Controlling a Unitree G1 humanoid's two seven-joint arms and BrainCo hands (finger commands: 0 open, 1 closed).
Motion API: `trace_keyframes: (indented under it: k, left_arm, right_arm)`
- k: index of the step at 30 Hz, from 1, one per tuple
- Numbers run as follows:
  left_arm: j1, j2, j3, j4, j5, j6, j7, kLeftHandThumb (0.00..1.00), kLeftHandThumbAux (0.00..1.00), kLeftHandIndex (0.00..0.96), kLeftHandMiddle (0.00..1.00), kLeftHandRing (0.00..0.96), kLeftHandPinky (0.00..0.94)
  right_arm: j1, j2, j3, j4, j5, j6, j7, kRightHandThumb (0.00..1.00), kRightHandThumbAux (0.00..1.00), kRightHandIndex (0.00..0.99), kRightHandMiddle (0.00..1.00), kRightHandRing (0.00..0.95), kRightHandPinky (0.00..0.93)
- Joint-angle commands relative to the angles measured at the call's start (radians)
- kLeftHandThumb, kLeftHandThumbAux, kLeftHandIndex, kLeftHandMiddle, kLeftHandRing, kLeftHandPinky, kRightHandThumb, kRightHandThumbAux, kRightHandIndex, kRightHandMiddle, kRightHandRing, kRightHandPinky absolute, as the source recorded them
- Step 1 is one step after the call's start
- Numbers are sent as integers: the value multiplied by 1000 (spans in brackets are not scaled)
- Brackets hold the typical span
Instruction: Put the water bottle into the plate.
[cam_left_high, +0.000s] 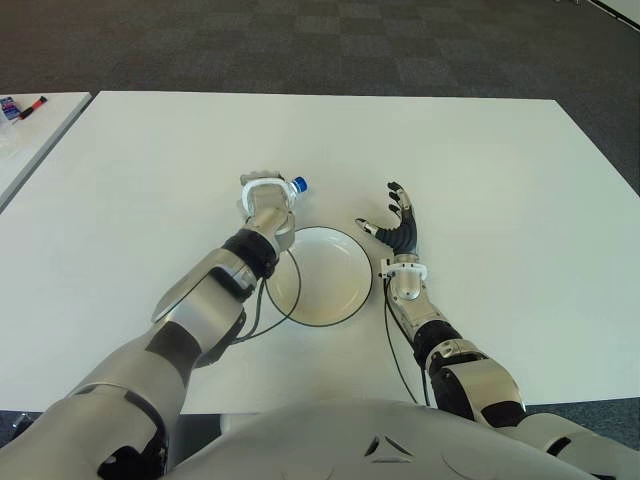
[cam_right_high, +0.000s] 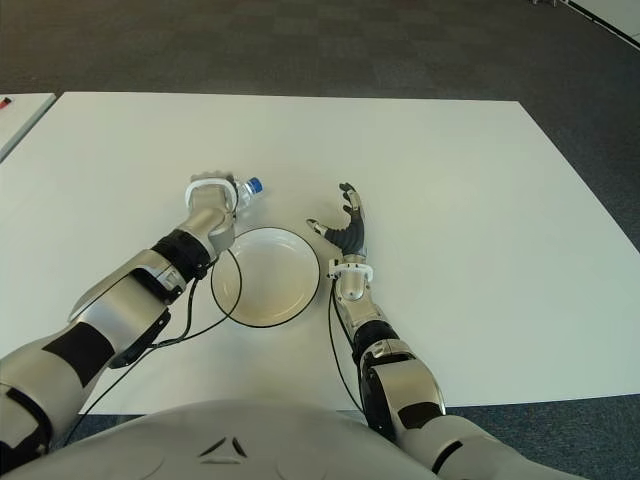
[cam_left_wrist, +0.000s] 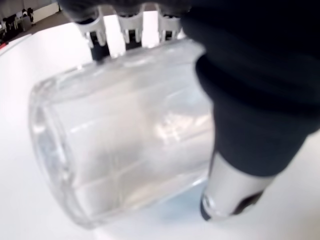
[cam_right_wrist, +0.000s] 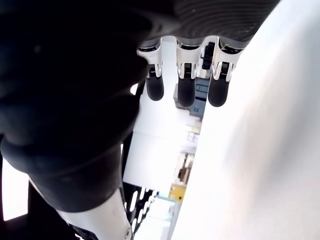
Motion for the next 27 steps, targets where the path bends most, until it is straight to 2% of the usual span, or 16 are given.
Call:
trace_keyframes:
  k: [1,17,24,27]
  left_arm:
    - [16,10,-4,-21,-18,-6,15,0,918,21,32,30,85]
    - [44,22,6,-61,-42,-11,38,0,904,17,21,18,78]
    - [76,15,25,-100,-45,4,130,0,882,9,29,28,101]
    - [85,14,36,-109,-52,-2,172,74,845,13,38,36,118]
  right_arm:
    - [40,5,-2,45,5,29,2,0,949,155,120,123,175]
    - [38,2,-2,51,2,24,-4,0,945,154,119,123,171]
    - [39,2,-1,51,2,24,-2,0,942,151,114,118,167]
    - [38,3,-2,51,4,26,1,0,942,150,113,117,167]
